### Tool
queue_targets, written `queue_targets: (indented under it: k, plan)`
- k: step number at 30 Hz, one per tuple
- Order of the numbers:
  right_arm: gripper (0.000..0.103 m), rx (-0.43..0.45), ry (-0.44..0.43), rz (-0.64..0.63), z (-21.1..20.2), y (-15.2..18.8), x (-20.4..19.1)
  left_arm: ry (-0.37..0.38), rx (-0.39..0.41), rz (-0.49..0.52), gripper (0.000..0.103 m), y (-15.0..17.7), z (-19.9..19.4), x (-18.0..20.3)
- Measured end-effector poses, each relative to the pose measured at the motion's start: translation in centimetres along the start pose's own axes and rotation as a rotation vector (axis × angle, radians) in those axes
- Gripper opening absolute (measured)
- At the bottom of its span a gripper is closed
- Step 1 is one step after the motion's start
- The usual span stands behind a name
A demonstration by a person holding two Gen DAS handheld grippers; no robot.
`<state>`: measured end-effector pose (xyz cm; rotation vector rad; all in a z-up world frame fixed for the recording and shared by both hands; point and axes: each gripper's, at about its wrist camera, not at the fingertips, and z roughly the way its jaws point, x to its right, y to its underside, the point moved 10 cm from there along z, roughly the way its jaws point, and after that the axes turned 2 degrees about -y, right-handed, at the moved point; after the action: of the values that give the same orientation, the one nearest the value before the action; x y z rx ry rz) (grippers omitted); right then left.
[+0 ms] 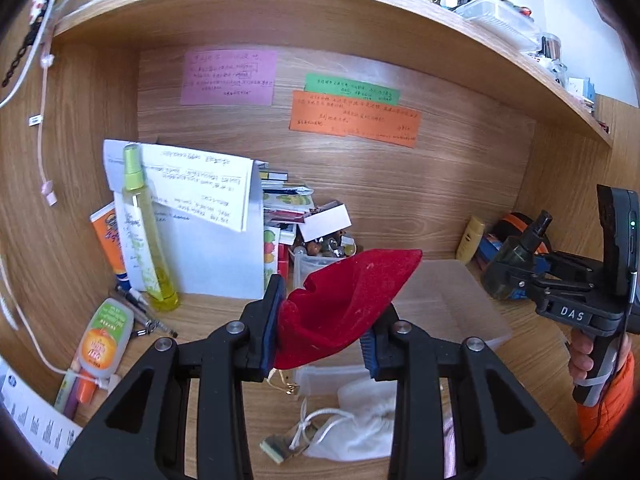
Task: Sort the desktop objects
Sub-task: 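Carry the spray bottle and red pouch over the clear plastic box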
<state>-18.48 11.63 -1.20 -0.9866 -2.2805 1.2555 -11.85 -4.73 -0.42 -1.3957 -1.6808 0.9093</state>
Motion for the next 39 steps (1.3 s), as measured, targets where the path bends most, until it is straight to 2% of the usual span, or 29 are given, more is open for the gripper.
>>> queue_targets:
  k: [7,22,27,31,36,39]
  plan:
    - [0.039,-0.027,-0.03,0.032,2.7,-0.2,0.1,0.039,-0.043,0.003,0.033,-1.0,3.2,1.2]
    - [0.039,-0.146,-0.03,0.056,6.5,3.2,1.9,0.113,-0.095,0.048,0.034,-1.5,7.6,5.7]
    - [0.039,-0.2,-0.013,0.043,7.4,4.3,2.0,0.11,-0.163,0.046,0.034,0.2,9.9,5.9]
    - [0.039,-0.213,0.006,0.04,7.9,4.8,2.0,0.092,-0.25,0.048,0.034,2.3,11.6,5.1]
    - [0.039,-0.237,0.023,0.013,8.4,5.5,1.9,0.096,-0.363,0.062,0.034,4.8,12.7,4.8]
    - [0.039,-0.255,0.025,0.008,8.8,6.0,1.8,0.074,-0.396,0.086,0.034,5.5,12.8,4.7]
